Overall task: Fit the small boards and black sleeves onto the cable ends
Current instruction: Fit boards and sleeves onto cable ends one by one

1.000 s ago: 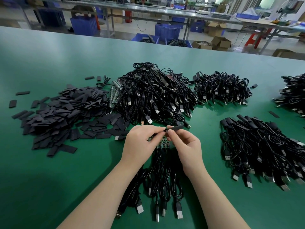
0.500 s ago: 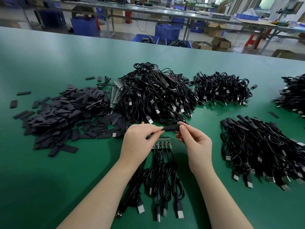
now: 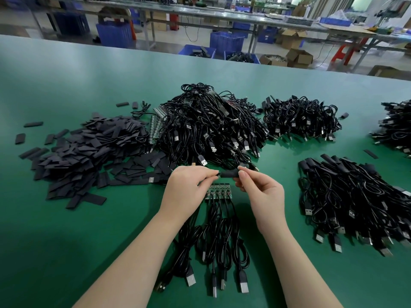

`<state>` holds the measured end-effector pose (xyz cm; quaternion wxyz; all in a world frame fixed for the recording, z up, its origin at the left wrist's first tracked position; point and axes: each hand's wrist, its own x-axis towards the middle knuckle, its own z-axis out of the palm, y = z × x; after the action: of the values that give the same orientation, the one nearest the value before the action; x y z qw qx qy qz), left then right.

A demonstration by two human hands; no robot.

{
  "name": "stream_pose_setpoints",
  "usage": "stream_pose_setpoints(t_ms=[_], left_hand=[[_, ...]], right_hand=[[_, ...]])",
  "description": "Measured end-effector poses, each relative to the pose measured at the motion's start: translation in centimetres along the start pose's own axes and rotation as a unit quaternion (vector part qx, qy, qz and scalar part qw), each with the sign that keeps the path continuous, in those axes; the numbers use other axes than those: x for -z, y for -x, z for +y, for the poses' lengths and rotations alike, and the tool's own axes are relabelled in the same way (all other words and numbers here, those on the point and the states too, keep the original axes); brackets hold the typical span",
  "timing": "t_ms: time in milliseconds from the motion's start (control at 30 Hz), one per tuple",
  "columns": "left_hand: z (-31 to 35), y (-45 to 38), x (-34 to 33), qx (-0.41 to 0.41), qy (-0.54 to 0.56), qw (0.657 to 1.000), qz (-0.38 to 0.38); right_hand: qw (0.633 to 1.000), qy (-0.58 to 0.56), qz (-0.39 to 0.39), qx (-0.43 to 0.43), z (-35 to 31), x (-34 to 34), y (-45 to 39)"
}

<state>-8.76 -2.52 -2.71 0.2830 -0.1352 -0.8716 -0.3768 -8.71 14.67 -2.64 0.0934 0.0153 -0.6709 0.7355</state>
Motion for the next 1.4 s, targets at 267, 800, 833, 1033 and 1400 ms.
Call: stream_pose_setpoints(t_ms=[267,800,833,1033,1400], left_hand=[[0.71,0.22,-0.72,0.062,0.064,0.996,-0.016],[0.13,-0.29,-0.34,0.163,0.175,0.965,-0.112],[0.11,-0.29,-0.38,0.164,0.178,0.964,-0.112],[-0.17,-0.38,-0.28,0.157,0.18,0.964,-0.115],[0.14,-0.28,-0.25,0.152,0.177,0.965,-0.124]], right_hand=[[0.994,-0.083,-0.023,-0.071,0.48,-0.52,0.06],[0.997,-0.007,-0.072,-0.034,0.23,-0.5,0.3],[0.997,-0.006,-0.072,-0.032,0.19,-0.55,0.32],[0.996,0.012,-0.076,-0.035,0.16,-0.7,0.4],[0.993,-0.013,-0.108,-0.048,0.12,-0.26,0.18]])
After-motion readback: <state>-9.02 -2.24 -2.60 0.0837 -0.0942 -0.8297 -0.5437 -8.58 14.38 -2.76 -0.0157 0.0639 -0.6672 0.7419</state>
